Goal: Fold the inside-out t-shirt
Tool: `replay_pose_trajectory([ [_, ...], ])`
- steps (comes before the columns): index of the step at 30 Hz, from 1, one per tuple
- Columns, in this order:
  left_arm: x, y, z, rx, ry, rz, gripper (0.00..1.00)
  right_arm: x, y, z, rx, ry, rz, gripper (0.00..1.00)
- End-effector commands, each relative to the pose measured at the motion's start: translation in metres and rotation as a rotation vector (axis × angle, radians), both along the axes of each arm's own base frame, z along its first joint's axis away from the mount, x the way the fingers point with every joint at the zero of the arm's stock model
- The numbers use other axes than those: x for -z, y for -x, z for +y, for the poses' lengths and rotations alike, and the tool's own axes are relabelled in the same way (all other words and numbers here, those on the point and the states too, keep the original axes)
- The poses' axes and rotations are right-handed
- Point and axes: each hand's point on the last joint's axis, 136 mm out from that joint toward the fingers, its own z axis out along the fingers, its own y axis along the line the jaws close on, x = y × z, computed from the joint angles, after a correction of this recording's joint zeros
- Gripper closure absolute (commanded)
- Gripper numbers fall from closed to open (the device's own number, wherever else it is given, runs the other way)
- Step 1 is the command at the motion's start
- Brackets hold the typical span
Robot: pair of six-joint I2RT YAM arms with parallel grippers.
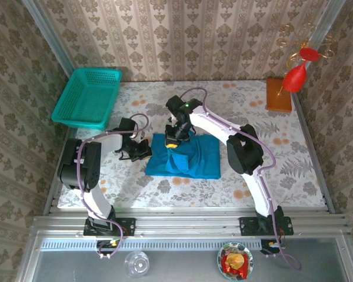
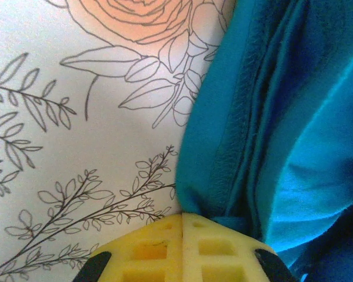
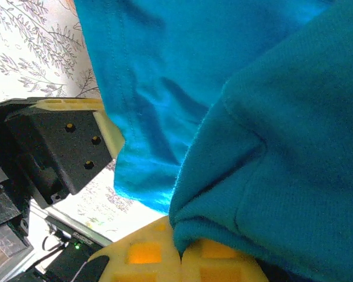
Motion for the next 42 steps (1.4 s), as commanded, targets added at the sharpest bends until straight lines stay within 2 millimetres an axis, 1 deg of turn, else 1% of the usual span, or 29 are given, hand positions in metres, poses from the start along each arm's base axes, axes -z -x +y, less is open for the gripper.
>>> replay_pose_trajectory([
  [1, 0.007, 0.009, -0.012, 0.036, 0.015, 0.028, 1.0, -0.007, -0.004, 0.02, -0.003, -0.075, 0.013, 0.98],
  [3, 0.003, 0.006, -0.007, 0.03, -0.003, 0.013, 1.0, -0.007, -0.007, 0.024, -0.002, -0.085, 0.011, 0.89],
  [4, -0.001, 0.005, -0.002, 0.023, -0.02, 0.003, 0.97, -0.01, -0.009, 0.026, -0.001, -0.093, 0.005, 0.84],
  [5, -0.006, 0.003, 0.005, 0.012, -0.039, -0.007, 0.94, -0.014, -0.01, 0.027, 0.0, -0.101, -0.007, 0.76],
  [7, -0.02, -0.001, 0.019, -0.011, -0.064, -0.041, 0.89, -0.03, -0.013, 0.028, 0.001, -0.125, -0.046, 0.63],
  [8, -0.028, -0.003, 0.026, -0.025, -0.071, -0.057, 0.87, -0.039, -0.015, 0.028, 0.002, -0.141, -0.069, 0.58],
  [11, -0.051, -0.005, 0.04, -0.044, -0.076, -0.095, 0.82, -0.061, -0.012, 0.025, 0.001, -0.176, -0.117, 0.52],
  [13, -0.063, -0.004, 0.041, -0.026, -0.074, -0.113, 0.8, -0.069, -0.009, 0.016, 0.005, -0.169, -0.134, 0.52],
  [16, -0.076, 0.004, 0.028, 0.026, -0.054, -0.119, 0.75, -0.071, -0.002, -0.005, 0.017, -0.126, -0.154, 0.51],
  [18, -0.082, 0.012, 0.013, 0.062, -0.029, -0.117, 0.72, -0.067, 0.004, -0.024, 0.036, -0.085, -0.157, 0.51],
  [20, -0.087, 0.021, -0.005, 0.103, -0.01, -0.114, 0.68, -0.061, 0.012, -0.045, 0.061, -0.044, -0.159, 0.51],
  [22, -0.092, 0.028, -0.021, 0.142, -0.024, -0.118, 0.64, -0.05, 0.021, -0.065, 0.088, -0.012, -0.143, 0.51],
  [24, -0.095, 0.032, -0.033, 0.169, -0.056, -0.12, 0.59, -0.041, 0.031, -0.081, 0.114, 0.009, -0.127, 0.51],
  [25, -0.095, 0.032, -0.035, 0.171, -0.082, -0.118, 0.57, -0.036, 0.037, -0.09, 0.127, 0.025, -0.119, 0.51],
  [26, -0.095, 0.037, -0.044, 0.202, -0.109, -0.118, 0.56, -0.031, 0.042, -0.098, 0.136, 0.043, -0.114, 0.51],
  [28, -0.093, 0.037, -0.047, 0.22, -0.175, -0.115, 0.53, -0.02, 0.055, -0.117, 0.153, 0.098, -0.102, 0.5],
  [30, -0.092, 0.037, -0.054, 0.245, -0.195, -0.111, 0.48, -0.01, 0.066, -0.132, 0.163, 0.142, -0.09, 0.49],
  [31, -0.09, 0.038, -0.059, 0.26, -0.197, -0.106, 0.48, -0.003, 0.072, -0.139, 0.167, 0.162, -0.08, 0.48],
  [35, -0.079, 0.045, -0.071, 0.324, -0.214, -0.075, 0.48, 0.015, 0.087, -0.156, 0.178, 0.204, -0.042, 0.47],
  [36, -0.073, 0.049, -0.071, 0.344, -0.223, -0.053, 0.51, 0.018, 0.089, -0.158, 0.179, 0.212, -0.037, 0.47],
  [37, -0.065, 0.052, -0.069, 0.36, -0.243, -0.024, 0.58, 0.021, 0.091, -0.16, 0.179, 0.215, -0.032, 0.47],
  [38, -0.059, 0.054, -0.063, 0.367, -0.273, -0.007, 0.63, 0.024, 0.092, -0.162, 0.178, 0.219, -0.026, 0.47],
  [40, -0.05, 0.054, -0.045, 0.366, -0.348, 0.007, 0.75, 0.029, 0.094, -0.167, 0.177, 0.228, -0.016, 0.47],
  [42, -0.046, 0.053, -0.025, 0.34, -0.397, 0.009, 0.84, 0.034, 0.095, -0.172, 0.178, 0.232, -0.004, 0.47],
])
